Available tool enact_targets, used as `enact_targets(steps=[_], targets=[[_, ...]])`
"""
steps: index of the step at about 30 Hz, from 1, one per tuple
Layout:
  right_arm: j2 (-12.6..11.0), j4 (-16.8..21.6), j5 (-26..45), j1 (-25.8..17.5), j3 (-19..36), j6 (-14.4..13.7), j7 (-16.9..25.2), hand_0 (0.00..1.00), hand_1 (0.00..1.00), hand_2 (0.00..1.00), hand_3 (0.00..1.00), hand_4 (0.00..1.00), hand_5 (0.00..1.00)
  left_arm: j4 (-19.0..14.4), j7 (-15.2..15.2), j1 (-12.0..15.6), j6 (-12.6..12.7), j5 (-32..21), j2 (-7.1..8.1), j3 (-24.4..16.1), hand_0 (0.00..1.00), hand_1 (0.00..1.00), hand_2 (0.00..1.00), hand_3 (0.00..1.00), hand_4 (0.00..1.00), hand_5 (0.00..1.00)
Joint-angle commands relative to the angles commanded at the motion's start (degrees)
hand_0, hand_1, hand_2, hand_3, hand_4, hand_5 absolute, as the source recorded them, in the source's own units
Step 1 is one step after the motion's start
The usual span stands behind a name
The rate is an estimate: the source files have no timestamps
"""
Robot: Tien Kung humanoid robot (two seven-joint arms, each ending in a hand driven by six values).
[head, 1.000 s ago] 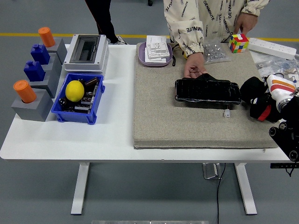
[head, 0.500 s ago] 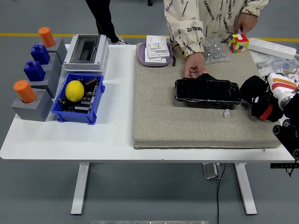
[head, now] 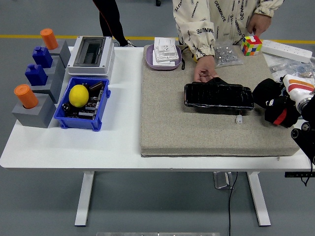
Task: Pick the rag up,wipe the panel,place it on the desk
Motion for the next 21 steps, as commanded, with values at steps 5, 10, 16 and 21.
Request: enact_targets(steps=[5, 10, 16, 21], targets=[[-0.52, 0.74, -0.11, 0.08, 0.00, 1.13, -0.34, 0.559, 0.549, 0.629, 0.539, 0.998, 0.373, 0.00, 0.03, 0.06, 0.01, 0.07, -0.02, -0.11, 0.643, 0.693, 0.734, 0.564, 0.597, 0.468], [-1.36, 2.07, -0.24, 0.06, 0.02, 2.50, -0.86, 0.585, 0.568, 0.650, 0.566, 0.998, 0.399, 0.00, 0.03, 0.09, 0.03, 0.16, 0.02, -0.23, 0.644, 0.693, 0.734, 0.565, 0.597, 0.469], [-2.06, 3.04, -0.46, 0.17, 0.35, 3.30, -1.17, 0.616, 0.585, 0.662, 0.598, 0.998, 0.428, 0.00, -0.03, 0.03, -0.01, 0.10, 0.01, -0.18, 0.643, 0.692, 0.734, 0.563, 0.597, 0.469], [-3.03, 4.49, -0.51, 0.44, 0.67, 3.50, -1.29, 0.620, 0.594, 0.666, 0.611, 0.998, 0.431, 0.00, -0.04, -0.04, 0.01, 0.17, 0.07, -0.25, 0.642, 0.692, 0.734, 0.563, 0.597, 0.469]])
